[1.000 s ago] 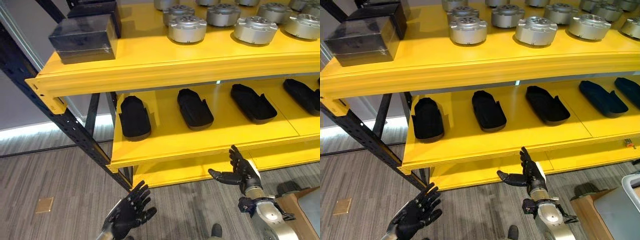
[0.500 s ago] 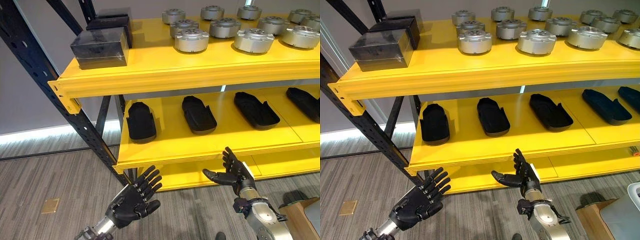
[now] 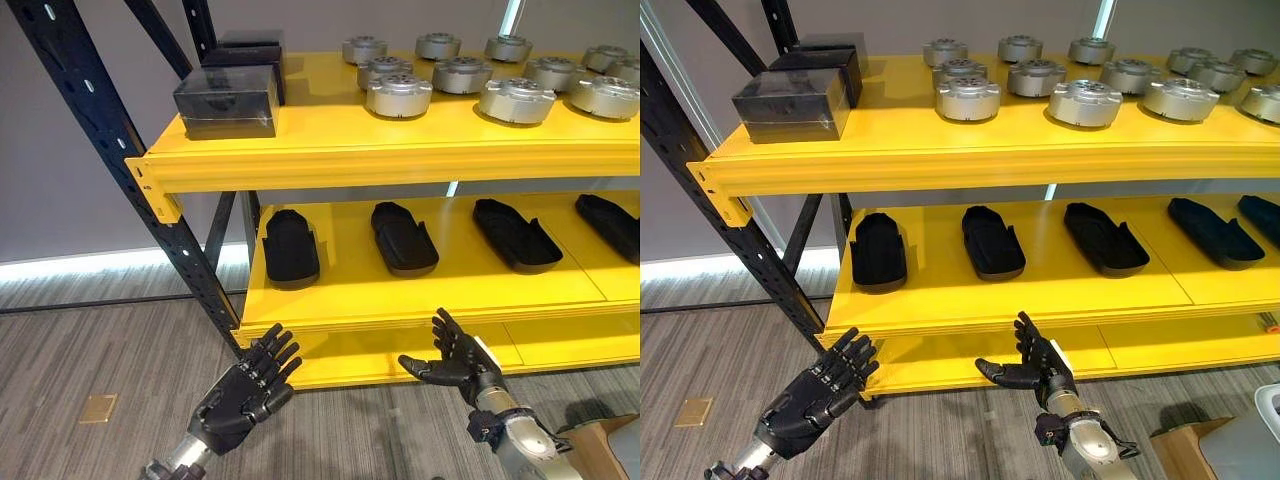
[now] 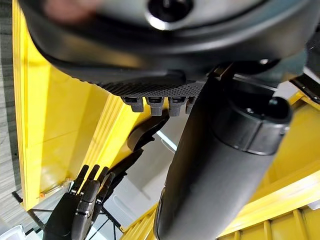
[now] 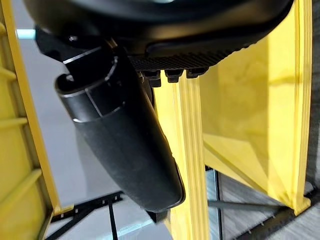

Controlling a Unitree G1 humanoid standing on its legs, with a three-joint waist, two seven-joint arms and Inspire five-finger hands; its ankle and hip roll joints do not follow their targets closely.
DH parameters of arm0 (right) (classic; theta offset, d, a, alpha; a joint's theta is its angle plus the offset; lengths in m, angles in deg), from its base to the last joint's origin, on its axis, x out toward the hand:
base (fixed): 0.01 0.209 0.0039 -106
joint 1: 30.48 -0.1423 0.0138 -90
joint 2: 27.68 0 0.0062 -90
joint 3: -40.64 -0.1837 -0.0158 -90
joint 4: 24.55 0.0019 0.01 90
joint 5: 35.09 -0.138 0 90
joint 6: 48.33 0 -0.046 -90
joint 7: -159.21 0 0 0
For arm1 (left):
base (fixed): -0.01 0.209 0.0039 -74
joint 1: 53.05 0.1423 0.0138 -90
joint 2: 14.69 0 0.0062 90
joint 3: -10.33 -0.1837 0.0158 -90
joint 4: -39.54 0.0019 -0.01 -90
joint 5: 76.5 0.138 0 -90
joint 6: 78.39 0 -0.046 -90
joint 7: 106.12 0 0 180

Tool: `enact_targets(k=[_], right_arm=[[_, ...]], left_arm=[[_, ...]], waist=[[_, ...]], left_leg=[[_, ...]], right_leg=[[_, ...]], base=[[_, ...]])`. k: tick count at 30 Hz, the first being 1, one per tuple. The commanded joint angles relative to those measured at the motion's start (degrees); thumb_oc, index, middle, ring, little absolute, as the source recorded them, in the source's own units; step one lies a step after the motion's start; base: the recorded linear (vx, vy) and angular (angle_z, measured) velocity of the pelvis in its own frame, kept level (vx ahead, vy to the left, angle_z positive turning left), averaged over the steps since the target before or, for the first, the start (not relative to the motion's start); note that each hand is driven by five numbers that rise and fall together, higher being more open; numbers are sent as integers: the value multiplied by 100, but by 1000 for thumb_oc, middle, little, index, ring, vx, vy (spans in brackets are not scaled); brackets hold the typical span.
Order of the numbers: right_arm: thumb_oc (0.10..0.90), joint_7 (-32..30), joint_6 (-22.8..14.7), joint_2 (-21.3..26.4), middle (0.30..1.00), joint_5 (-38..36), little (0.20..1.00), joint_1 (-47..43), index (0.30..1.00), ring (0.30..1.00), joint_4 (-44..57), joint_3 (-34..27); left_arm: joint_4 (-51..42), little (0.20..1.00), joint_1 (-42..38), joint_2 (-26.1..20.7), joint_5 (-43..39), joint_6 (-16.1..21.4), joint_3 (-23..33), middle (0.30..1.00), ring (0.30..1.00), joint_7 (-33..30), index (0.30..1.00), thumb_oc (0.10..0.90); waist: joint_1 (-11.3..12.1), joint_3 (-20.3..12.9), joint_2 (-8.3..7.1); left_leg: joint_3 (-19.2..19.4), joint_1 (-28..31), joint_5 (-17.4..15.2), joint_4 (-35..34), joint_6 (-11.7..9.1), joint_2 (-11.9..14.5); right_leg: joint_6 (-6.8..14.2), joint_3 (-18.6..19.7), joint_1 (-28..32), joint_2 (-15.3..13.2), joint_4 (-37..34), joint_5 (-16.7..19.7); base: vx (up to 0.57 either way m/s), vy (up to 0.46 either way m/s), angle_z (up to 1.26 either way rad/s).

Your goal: Move parts from the plastic box to the shelf.

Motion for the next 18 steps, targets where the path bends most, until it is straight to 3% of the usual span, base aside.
enact_targets(k=[1, 18], right_arm=[[900, 385, -657, 263, 1000, -243, 1000, -447, 1000, 1000, 705, -392], [900, 463, -744, 324, 1000, -253, 1000, -306, 1000, 1000, 770, -504]], left_arm=[[-748, 1000, -337, -259, -356, 169, 336, 1000, 1000, 375, 1000, 900], [-872, 1000, -274, -313, -381, 229, 480, 1000, 1000, 272, 1000, 900]], waist=[[149, 159, -113], [124, 137, -137]], left_leg=[[263, -2, 136, 21, 200, 127], [246, 112, 57, 24, 124, 154]], right_leg=[[22, -815, 528, -434, 218, -434], [91, -773, 616, -414, 179, -472]], base=[[38, -8, 2], [5, -4, 1]])
